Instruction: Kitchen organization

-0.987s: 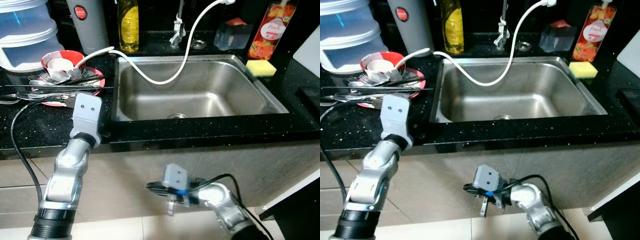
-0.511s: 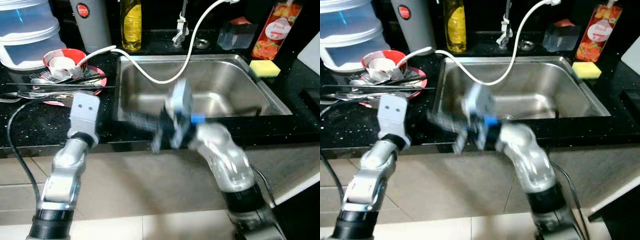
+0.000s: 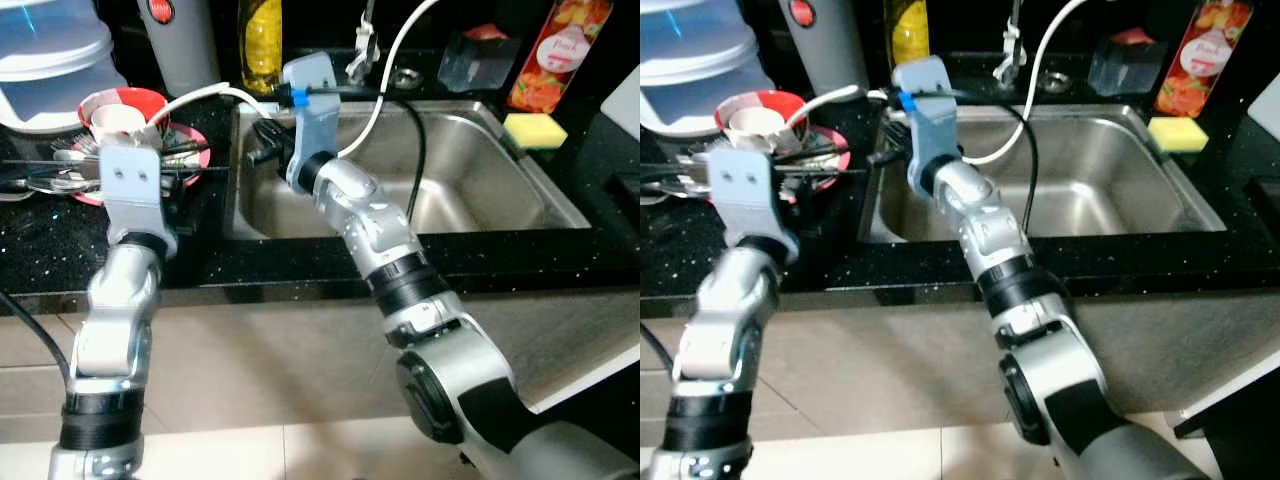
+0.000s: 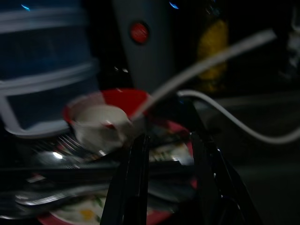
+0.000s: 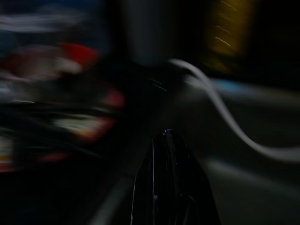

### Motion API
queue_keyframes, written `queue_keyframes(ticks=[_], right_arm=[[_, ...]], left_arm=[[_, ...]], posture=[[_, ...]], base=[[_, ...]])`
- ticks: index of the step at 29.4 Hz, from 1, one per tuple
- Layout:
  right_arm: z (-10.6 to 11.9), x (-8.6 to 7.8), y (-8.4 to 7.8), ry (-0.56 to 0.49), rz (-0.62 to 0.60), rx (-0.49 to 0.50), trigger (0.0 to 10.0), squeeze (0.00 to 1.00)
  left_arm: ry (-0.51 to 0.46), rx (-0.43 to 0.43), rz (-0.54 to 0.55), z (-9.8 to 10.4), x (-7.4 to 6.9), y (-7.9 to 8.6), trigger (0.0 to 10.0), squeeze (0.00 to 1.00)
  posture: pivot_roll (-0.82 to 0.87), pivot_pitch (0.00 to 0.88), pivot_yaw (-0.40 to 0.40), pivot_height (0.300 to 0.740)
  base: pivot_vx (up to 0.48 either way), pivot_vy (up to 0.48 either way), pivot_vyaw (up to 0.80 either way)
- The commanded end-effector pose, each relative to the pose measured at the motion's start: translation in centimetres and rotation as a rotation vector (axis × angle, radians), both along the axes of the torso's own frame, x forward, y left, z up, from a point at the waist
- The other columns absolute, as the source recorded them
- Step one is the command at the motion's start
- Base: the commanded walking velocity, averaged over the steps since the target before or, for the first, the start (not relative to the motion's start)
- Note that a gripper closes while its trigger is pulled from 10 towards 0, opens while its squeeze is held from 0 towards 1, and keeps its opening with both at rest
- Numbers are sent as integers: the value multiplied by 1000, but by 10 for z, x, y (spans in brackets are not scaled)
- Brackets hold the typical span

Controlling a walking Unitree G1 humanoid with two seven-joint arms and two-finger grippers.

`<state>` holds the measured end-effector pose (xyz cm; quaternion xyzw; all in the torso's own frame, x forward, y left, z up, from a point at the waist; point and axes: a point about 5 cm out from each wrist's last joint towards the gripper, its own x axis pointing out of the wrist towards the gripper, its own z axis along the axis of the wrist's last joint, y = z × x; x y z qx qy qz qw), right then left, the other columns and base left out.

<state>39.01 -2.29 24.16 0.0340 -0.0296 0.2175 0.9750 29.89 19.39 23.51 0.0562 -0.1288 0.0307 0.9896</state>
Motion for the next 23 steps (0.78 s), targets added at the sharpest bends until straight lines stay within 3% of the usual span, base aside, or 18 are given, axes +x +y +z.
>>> queue_keyframes(ticks=[1, 4, 6, 10, 14, 16, 23], right_arm=[[2, 4, -9, -5, -66, 30, 10000, 0], [4, 8, -16, -8, -113, 38, 10000, 0], [13, 13, -31, -48, -174, 42, 10000, 0], [34, 20, -74, -131, -325, 79, 10000, 0], [50, 21, -119, -204, -504, 128, 10000, 0], [49, 19, -133, -202, -556, 146, 10000, 0], [47, 14, -135, -230, -563, 146, 10000, 0]], left_arm=[[16, 1, 21, 1, -1, 5, 10000, 0], [23, 15, 39, 5, -1, 9, 10000, 0], [56, 34, 73, 3, 1, 16, 10000, 0], [95, 55, 78, -3, 0, 15, 10000, 0], [9, 61, 6, 12, -7, 0, 10000, 0], [-18, 55, -18, 18, -8, -4, 10000, 0], [-108, 35, -81, 46, -7, -11, 10000, 0]], posture=[[164, 68, -20, 740], [167, 90, -15, 740], [165, 111, -6, 740], [166, 134, 5, 740], [168, 163, 28, 740], [171, 182, 46, 740], [184, 266, 78, 740]], base=[[0, 0, 0], [0, 0, 0], [0, 0, 0], [0, 0, 0], [0, 0, 0], [0, 0, 0], [0, 0, 0]])
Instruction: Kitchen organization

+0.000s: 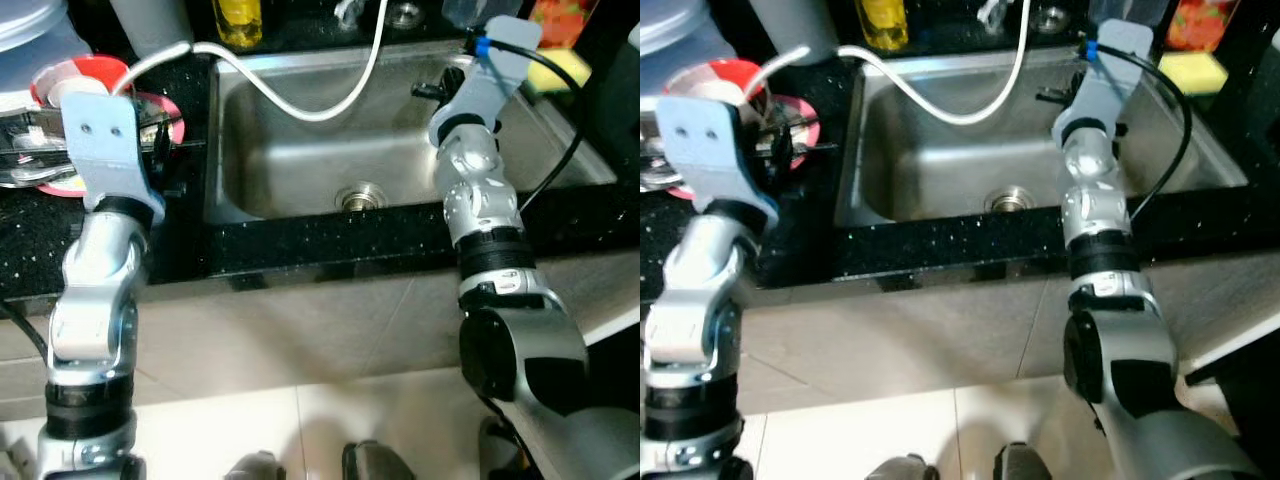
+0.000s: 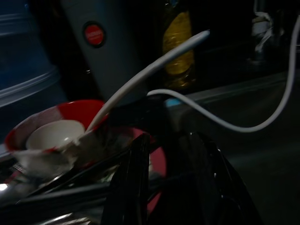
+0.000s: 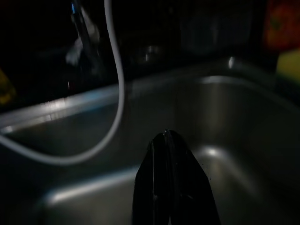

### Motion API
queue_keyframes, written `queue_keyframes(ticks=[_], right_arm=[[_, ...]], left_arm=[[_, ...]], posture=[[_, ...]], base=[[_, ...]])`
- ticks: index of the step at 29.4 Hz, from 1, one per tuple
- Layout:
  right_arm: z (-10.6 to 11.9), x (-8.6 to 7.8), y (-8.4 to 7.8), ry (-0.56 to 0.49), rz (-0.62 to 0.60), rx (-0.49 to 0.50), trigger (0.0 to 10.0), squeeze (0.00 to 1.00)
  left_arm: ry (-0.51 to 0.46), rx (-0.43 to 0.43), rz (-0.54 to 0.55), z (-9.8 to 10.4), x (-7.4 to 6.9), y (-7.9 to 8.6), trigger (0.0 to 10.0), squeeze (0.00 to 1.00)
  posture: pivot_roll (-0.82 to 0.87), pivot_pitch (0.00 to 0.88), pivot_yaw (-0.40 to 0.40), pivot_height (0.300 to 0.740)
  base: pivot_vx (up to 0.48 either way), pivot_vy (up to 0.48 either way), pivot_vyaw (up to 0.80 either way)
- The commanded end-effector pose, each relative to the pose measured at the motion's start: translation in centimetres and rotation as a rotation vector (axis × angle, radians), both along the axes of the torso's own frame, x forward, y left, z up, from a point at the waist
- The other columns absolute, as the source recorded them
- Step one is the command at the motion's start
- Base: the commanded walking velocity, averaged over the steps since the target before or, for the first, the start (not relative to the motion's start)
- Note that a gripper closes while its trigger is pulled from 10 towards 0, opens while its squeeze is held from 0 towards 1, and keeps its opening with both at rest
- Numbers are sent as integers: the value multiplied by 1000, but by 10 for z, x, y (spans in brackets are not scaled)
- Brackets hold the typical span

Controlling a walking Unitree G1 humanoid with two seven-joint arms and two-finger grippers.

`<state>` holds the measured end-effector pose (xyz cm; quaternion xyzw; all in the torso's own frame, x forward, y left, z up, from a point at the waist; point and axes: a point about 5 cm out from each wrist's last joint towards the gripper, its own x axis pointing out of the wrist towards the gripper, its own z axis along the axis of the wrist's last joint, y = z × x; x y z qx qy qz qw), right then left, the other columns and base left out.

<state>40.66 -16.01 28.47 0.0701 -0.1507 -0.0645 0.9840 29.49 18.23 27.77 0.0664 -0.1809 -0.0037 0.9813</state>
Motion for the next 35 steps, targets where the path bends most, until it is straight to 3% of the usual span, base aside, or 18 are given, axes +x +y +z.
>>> queue_keyframes(ticks=[1, 2, 4, 8, 11, 12, 16, 17, 20, 23, 24, 29, 30, 32, 35], right_arm=[[7, -3, 1, -41, 6, -9, 10000, 0], [7, -3, 1, -41, 6, -9, 10000, 0], [24, 0, -5, -80, -11, -12, 10000, 0], [51, 3, -7, -121, -20, -17, 10000, 0], [59, 4, -6, -141, -12, -9, 10000, 0], [58, 4, -5, -139, -14, -16, 10000, 0], [56, 5, -3, -134, -18, -27, 10000, 0], [55, 7, -4, -132, -22, -26, 10000, 0], [60, 9, -5, -130, -20, -42, 10000, 0], [53, 7, -8, -128, -11, -46, 10000, 0], [50, 7, -8, -120, -4, -45, 10000, 0], [38, 5, -15, -100, -20, -59, 10000, 0], [35, 5, -17, -96, -23, -63, 10000, 0], [33, 4, -18, -95, -25, -66, 10000, 0], [16, 1, -27, -66, -35, -52, 10000, 0]], left_arm=[[-28, 15, -12, 11, -3, 2, 10000, 0], [-28, 15, -12, 11, -3, 2, 10000, 0], [-83, 31, -11, 35, 2, 10, 10000, 0], [-130, 7, -16, 60, 8, 18, 10000, 0], [-146, 26, -31, 64, 10, 17, 10000, 0], [-140, 26, -32, 60, 11, 17, 10000, 0], [-131, 25, -31, 53, 11, 18, 10000, 0], [-112, 4, -27, 46, 18, 20, 10000, 0], [-109, -12, -35, 51, 23, 19, 10000, 0], [-96, -2, -26, 44, 15, 21, 10000, 0], [-81, 10, -18, 41, 15, 22, 10000, 0], [-56, 11, 13, 27, 13, 28, 10000, 0], [-27, 4, 31, 23, 15, 29, 10000, 0], [-6, 0, 44, 20, 17, 30, 10000, 0], [129, 47, 113, -3, 23, 31, 10000, 0]], posture=[[188, 287, 83, 740], [188, 287, 83, 740], [196, 322, 90, 740], [180, 335, 88, 740], [172, 336, 80, 740], [151, 298, 86, 740], [142, 276, 82, 740], [111, 170, 70, 740], [125, 221, 71, 740], [127, 195, 75, 740], [97, 81, 72, 740], [77, 76, 76, 740], [72, 19, 80, 740], [72, 19, 80, 740], [64, 0, 67, 740]], base=[[0, 0, 0], [0, 0, 0], [0, 0, 0], [0, 0, 0], [0, 0, 0], [0, 0, 0], [0, 0, 0], [0, 0, 0], [0, 0, 0], [0, 0, 0], [0, 0, 0], [0, 0, 0], [0, 0, 0], [0, 0, 0], [0, 0, 0]])
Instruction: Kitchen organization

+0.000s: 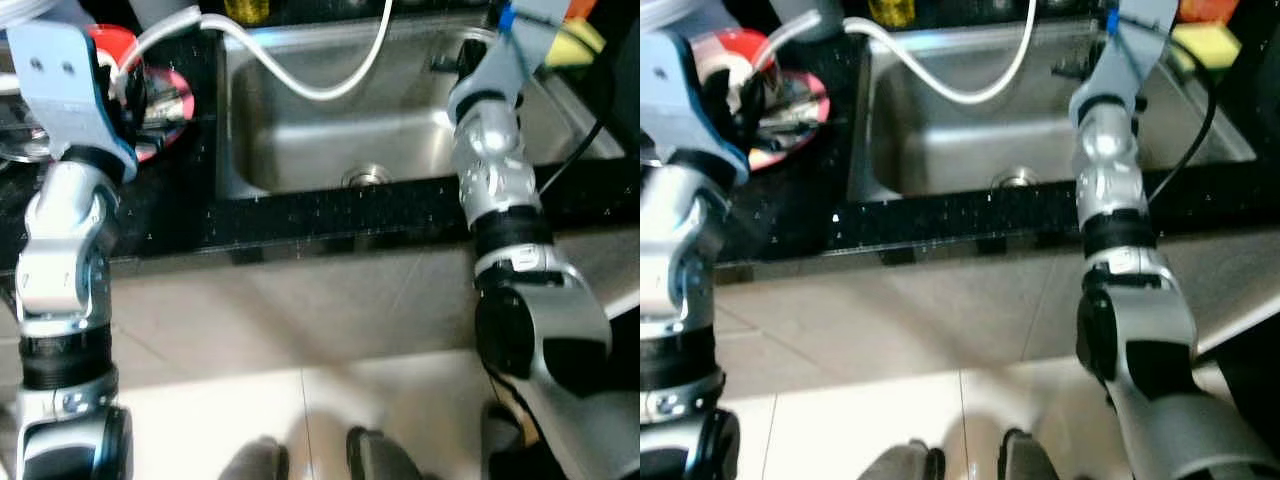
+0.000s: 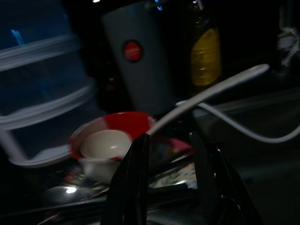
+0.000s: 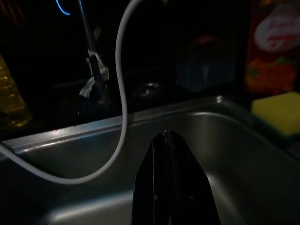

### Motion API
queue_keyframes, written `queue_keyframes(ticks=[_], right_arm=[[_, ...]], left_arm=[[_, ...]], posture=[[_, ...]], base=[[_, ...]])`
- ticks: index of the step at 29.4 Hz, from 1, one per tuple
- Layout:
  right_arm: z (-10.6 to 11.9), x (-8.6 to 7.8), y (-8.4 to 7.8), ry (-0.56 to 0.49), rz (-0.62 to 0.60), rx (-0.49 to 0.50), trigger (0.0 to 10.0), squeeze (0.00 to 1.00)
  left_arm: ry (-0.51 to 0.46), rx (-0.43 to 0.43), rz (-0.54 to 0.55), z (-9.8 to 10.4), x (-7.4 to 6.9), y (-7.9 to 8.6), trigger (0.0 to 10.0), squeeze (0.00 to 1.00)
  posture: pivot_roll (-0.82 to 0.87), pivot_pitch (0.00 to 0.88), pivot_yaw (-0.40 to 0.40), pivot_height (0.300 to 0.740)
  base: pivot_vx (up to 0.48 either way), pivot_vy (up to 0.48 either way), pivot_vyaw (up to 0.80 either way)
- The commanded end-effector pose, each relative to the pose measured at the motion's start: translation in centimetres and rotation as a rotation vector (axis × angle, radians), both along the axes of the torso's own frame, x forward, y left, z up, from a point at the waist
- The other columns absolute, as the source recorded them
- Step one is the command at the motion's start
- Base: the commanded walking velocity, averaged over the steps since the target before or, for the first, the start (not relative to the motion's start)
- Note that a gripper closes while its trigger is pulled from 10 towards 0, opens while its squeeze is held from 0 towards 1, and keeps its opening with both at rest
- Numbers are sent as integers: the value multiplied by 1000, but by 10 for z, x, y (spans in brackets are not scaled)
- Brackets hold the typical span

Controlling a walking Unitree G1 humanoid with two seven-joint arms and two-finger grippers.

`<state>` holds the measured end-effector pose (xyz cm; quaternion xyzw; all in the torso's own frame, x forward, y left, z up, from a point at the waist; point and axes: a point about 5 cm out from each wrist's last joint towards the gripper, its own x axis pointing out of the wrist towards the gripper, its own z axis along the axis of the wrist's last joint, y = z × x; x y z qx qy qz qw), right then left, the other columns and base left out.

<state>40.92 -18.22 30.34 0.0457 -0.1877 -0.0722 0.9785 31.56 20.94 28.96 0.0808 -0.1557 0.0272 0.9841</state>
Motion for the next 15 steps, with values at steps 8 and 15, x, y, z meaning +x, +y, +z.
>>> queue_keyframes(ticks=[8, 15], right_arm=[[-6, -3, -13, 14, -18, 3, 10000, 0], [-8, -5, -7, 20, 4, 1, 10000, 0]], left_arm=[[179, -3, 213, -35, 3, 30, 10000, 0], [185, -2, 222, -40, 2, 26, 10000, 0]], posture=[[61, 0, 45, 740], [59, 0, 36, 740]], base=[[0, 0, 0], [0, 0, 0]])
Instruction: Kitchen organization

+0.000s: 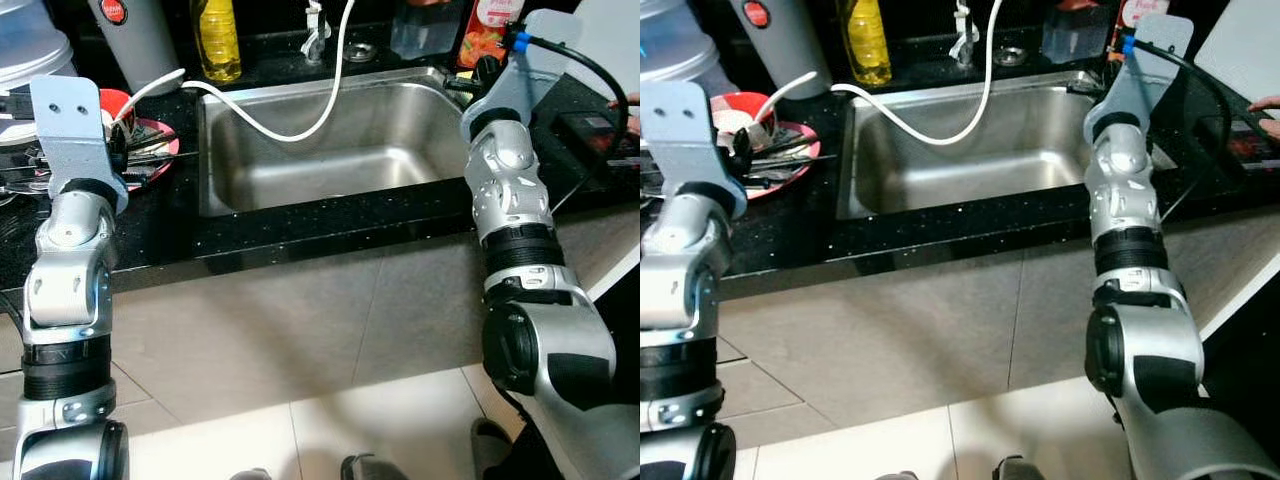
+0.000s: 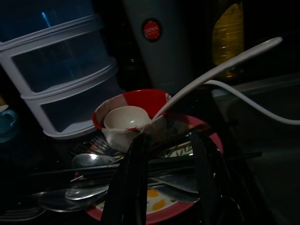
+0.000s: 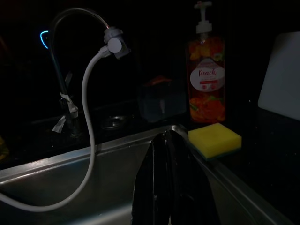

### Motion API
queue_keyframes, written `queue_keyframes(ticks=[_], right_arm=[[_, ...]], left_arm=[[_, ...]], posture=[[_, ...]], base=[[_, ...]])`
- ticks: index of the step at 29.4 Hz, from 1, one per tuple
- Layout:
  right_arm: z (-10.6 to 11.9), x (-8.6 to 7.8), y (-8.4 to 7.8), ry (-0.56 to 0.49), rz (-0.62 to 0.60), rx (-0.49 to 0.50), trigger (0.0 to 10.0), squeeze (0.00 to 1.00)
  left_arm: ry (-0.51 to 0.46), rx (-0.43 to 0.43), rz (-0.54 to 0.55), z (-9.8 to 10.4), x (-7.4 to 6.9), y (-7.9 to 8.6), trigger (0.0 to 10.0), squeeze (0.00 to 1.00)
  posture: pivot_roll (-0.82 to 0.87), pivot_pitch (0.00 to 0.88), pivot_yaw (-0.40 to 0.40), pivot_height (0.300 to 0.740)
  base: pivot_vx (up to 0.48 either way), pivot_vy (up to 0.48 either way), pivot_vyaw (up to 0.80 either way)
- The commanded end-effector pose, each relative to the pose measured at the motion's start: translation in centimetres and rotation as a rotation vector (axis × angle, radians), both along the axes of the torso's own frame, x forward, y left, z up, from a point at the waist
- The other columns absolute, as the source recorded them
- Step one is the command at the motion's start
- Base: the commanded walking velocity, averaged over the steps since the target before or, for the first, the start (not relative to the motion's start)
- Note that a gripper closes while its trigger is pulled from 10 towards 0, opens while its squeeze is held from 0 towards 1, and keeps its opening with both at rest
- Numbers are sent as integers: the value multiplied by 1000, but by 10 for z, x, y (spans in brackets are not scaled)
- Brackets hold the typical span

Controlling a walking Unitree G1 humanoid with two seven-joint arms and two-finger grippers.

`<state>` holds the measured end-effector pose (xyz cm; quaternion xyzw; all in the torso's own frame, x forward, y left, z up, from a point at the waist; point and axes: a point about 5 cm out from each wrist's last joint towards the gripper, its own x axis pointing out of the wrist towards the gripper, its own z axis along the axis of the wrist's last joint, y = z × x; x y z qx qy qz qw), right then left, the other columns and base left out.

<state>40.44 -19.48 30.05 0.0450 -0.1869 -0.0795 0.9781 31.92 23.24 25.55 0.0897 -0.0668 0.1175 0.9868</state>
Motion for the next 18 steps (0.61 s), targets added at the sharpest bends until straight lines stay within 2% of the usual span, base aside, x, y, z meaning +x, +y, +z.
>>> queue_keyframes(ticks=[1, 9, 18], right_arm=[[-5, 0, 6, 19, 20, 0, 10000, 0], [-4, 0, 7, 14, 30, 4, 10000, 0], [-8, 0, 16, 22, 70, 14, 10000, 0]], left_arm=[[26, 13, 26, -6, -2, 2, 10000, 0], [43, 4, 51, -11, -1, 5, 10000, 0], [64, 23, 70, -20, -3, 7, 10000, 0]], posture=[[59, 0, 36, 740], [51, 0, 34, 740], [70, 0, 20, 740]], base=[[0, 0, 0], [0, 0, 0], [0, 0, 0]])
